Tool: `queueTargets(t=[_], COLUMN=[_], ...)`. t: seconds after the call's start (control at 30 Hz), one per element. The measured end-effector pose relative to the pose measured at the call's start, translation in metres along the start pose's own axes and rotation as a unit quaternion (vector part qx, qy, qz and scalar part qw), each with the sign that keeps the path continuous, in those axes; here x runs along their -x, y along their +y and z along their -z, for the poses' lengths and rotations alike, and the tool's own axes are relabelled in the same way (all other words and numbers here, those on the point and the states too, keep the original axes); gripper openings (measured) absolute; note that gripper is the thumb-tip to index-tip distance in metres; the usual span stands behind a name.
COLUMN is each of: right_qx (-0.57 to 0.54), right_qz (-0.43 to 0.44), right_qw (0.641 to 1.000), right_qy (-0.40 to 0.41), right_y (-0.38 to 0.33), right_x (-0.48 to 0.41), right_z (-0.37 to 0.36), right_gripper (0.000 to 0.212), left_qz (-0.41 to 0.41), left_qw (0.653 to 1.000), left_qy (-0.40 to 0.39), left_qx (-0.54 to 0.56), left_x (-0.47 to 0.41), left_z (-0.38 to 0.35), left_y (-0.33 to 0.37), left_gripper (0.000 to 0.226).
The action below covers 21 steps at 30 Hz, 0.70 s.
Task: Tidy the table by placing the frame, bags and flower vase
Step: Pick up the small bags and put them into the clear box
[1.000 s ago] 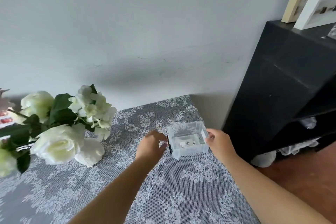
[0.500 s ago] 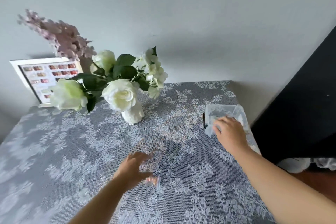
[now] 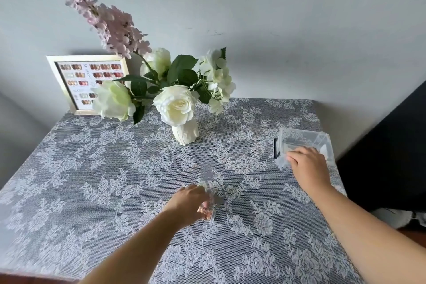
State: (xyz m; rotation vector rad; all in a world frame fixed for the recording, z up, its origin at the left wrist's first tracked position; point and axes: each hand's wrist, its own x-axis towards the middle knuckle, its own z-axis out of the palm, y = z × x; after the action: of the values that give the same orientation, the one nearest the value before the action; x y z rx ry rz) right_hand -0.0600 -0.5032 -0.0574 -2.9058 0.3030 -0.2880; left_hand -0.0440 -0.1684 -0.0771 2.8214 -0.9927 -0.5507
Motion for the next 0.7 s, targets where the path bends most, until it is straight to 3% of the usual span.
queueTargets(t=[0.37,0.53,0.7], right_qx=[0.003,-0.005,-0.057], right_qz=[0.003,-0.003,-0.005], right_qw=[1.000,1.000,0.996], right_qy=[-0.009,-0.024,-0.061], right_y=[0.001,0.001,0.003], right_x=[0.001,0.002,-0.001], right_z=[0.002,0.003,0.015], right_gripper=[0.018,0.020,0.024], left_qz=[-0.005,0.052,0.031], left_qw=[0.999,0.987,0.975], left_qy=[-0.016,-0.024,0.014], left_qx=[0.036,0.152,0.218], left_x=[0.007,0.000,-0.043], left_z=[0.007,0.021,0.067], left_y=[0.007,0.013,0.034], left_gripper=[0.011,0.017,0.006])
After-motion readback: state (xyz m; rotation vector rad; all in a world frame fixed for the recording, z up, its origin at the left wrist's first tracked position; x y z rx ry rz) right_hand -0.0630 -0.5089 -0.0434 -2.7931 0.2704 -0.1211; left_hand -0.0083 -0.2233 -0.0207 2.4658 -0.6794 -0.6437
